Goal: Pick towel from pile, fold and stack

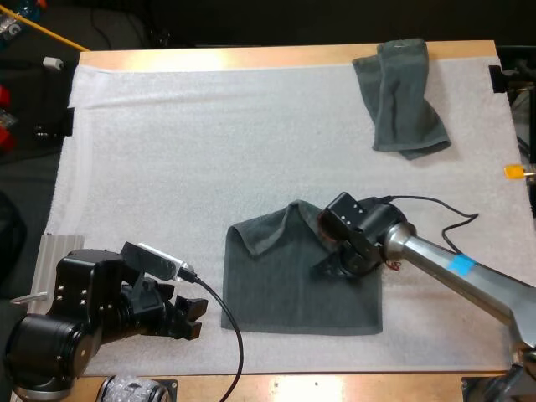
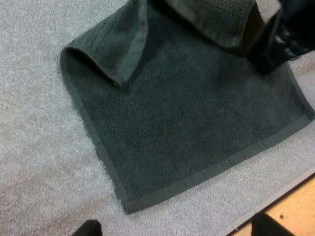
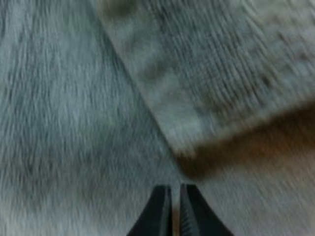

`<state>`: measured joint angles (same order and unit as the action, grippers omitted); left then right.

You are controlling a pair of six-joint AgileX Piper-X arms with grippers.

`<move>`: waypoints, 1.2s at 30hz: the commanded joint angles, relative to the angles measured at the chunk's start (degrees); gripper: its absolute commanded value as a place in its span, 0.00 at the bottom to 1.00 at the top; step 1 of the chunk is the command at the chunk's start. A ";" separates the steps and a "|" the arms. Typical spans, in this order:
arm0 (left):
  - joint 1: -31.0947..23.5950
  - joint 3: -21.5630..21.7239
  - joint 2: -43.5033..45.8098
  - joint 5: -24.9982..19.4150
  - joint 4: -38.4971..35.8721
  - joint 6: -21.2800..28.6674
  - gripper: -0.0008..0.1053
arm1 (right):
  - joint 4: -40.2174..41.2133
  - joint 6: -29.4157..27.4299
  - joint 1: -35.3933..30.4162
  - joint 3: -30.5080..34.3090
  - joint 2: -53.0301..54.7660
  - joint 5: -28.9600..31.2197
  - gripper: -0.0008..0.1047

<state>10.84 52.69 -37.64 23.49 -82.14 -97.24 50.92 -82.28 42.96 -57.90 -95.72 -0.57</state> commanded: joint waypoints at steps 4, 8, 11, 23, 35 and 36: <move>0.31 0.28 0.27 -0.20 -0.30 -0.22 0.56 | -2.86 0.20 -0.12 -0.06 -2.81 -0.10 0.01; 0.31 0.28 0.27 -0.09 -0.30 -0.22 0.56 | -5.91 0.31 -0.32 -0.06 -5.21 2.36 0.01; 0.31 0.28 0.27 -0.09 -0.30 -0.22 0.56 | -9.07 2.34 -1.36 -0.17 -5.63 4.41 0.01; 0.31 0.28 0.27 0.06 -0.30 -0.22 0.56 | -14.70 7.50 -8.55 -8.39 -5.61 6.47 0.01; 0.31 0.28 0.27 0.75 -0.30 -0.22 0.56 | -13.32 7.50 -10.03 -19.80 -2.86 9.93 0.01; 0.31 0.28 0.27 0.75 -0.30 -0.22 0.56 | -12.56 7.40 -9.72 -20.13 -2.10 9.56 0.01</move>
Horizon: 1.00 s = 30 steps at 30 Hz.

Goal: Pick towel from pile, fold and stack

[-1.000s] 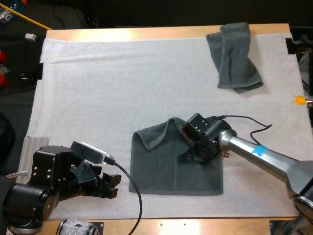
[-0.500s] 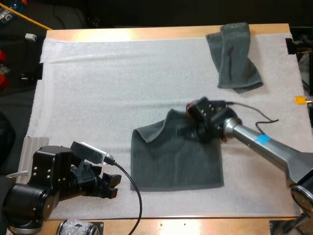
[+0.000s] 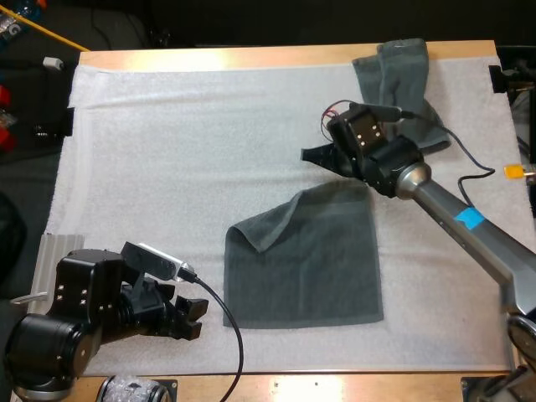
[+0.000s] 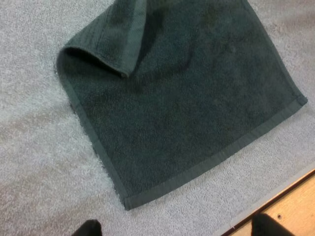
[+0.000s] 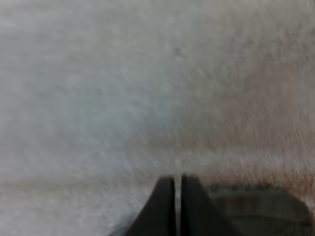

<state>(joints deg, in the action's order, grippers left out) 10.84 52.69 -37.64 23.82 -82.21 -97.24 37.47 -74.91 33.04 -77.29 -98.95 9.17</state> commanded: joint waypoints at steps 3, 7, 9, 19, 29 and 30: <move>0.31 0.28 0.27 0.42 -0.23 -0.22 0.56 | 2.82 -0.94 1.59 -0.83 3.85 -0.88 0.01; 0.31 0.28 0.27 0.42 -0.23 -0.22 0.56 | 5.64 -2.79 3.98 -0.83 6.37 -3.00 0.01; 0.31 0.28 0.27 0.42 -0.23 -0.22 0.56 | 7.61 -3.89 6.07 -0.83 7.32 -5.07 0.01; 0.31 0.28 0.27 0.42 -0.23 -0.22 0.56 | 15.13 -6.72 14.52 -0.16 6.92 -6.87 0.01; 0.31 0.28 0.27 0.42 -1.39 -0.22 0.56 | 14.56 -7.35 15.33 -0.16 -1.28 -9.17 0.01; 0.31 0.28 0.27 0.42 -1.53 -0.22 0.56 | 14.18 -7.41 15.33 -0.16 -2.41 -9.17 0.01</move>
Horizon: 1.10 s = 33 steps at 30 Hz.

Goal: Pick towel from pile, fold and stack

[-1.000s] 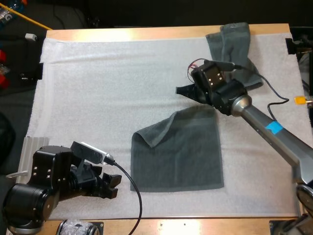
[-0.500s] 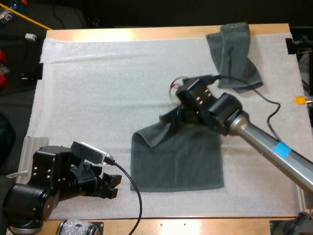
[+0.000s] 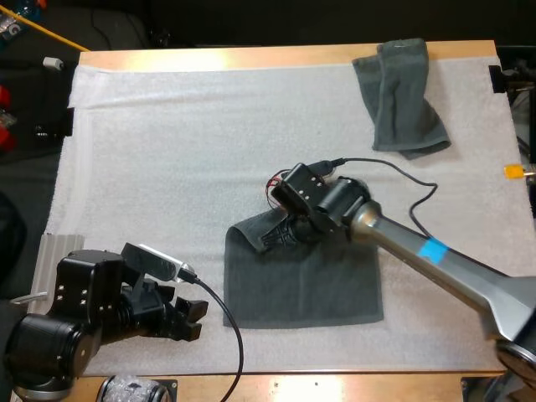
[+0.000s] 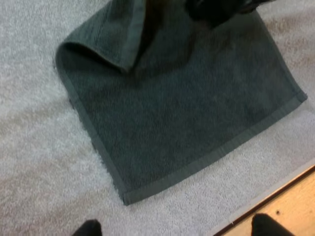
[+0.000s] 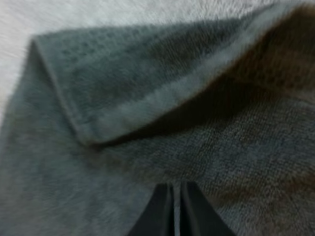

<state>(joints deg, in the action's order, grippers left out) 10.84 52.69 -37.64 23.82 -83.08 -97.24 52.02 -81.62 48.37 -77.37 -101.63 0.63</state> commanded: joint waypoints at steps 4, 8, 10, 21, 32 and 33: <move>0.31 0.28 0.27 0.42 -0.68 -0.22 0.56 | -1.80 -0.69 -0.11 -0.08 -2.66 -0.63 0.01; 0.31 0.28 0.27 0.42 -0.68 -0.22 0.56 | -4.54 -0.69 -0.11 -0.08 -5.45 -0.63 0.01; 0.31 0.28 0.27 0.42 -0.68 -0.22 0.56 | -5.79 -0.69 -0.11 -0.08 -6.51 -0.63 0.01; 0.31 0.28 0.27 0.42 -0.75 -0.22 0.56 | -10.28 -0.44 -0.11 -0.79 -11.86 -0.63 0.01; 0.31 0.28 0.27 0.42 -0.75 -0.22 0.56 | -24.09 3.47 -0.11 -2.35 -13.11 2.68 0.01; 0.31 0.28 0.27 0.42 -0.75 -0.22 0.56 | -26.66 3.47 -0.11 -2.67 -13.11 3.81 0.01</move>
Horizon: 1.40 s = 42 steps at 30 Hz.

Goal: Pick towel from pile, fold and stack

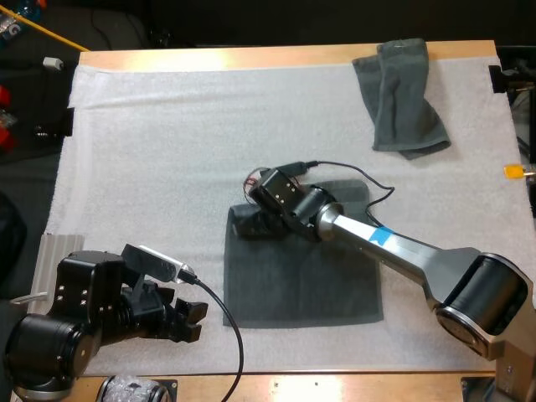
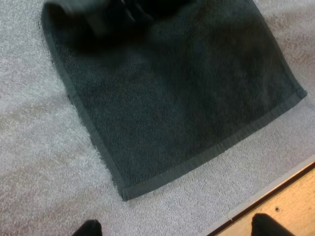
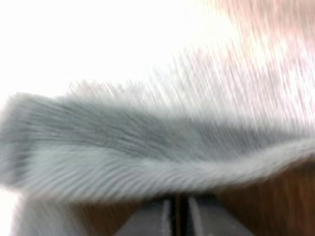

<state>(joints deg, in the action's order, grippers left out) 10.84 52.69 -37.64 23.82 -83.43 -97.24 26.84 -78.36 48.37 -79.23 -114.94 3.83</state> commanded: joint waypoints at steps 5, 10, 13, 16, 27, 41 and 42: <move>0.31 0.28 0.27 0.42 -0.40 -0.22 0.56 | -16.14 0.20 -0.11 -0.92 0.19 8.40 0.01; 0.31 0.28 0.27 0.42 -0.40 -0.22 0.56 | -18.35 -0.36 -0.11 -2.20 1.36 12.00 0.01; 0.31 0.28 0.27 0.42 -0.40 -0.22 0.56 | -17.64 -0.51 -0.11 -2.49 3.07 12.84 0.01; 0.31 0.28 0.27 0.42 -0.40 -0.22 0.56 | -15.75 -1.22 -0.11 -2.49 6.34 13.10 0.01; 0.31 0.28 0.27 0.42 0.18 -0.22 0.56 | 9.03 -2.27 -0.11 -2.39 21.43 13.10 0.12; 0.31 0.28 0.27 3.51 0.55 -0.34 0.56 | 36.14 -0.47 -0.11 2.43 38.03 13.12 0.59; 0.31 0.28 0.27 3.50 0.55 -0.34 0.56 | 36.71 0.83 -0.11 4.35 40.02 13.12 0.59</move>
<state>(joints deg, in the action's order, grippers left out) 10.84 52.69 -37.64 26.72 -83.29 -97.24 62.39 -78.10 48.37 -75.01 -75.59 16.37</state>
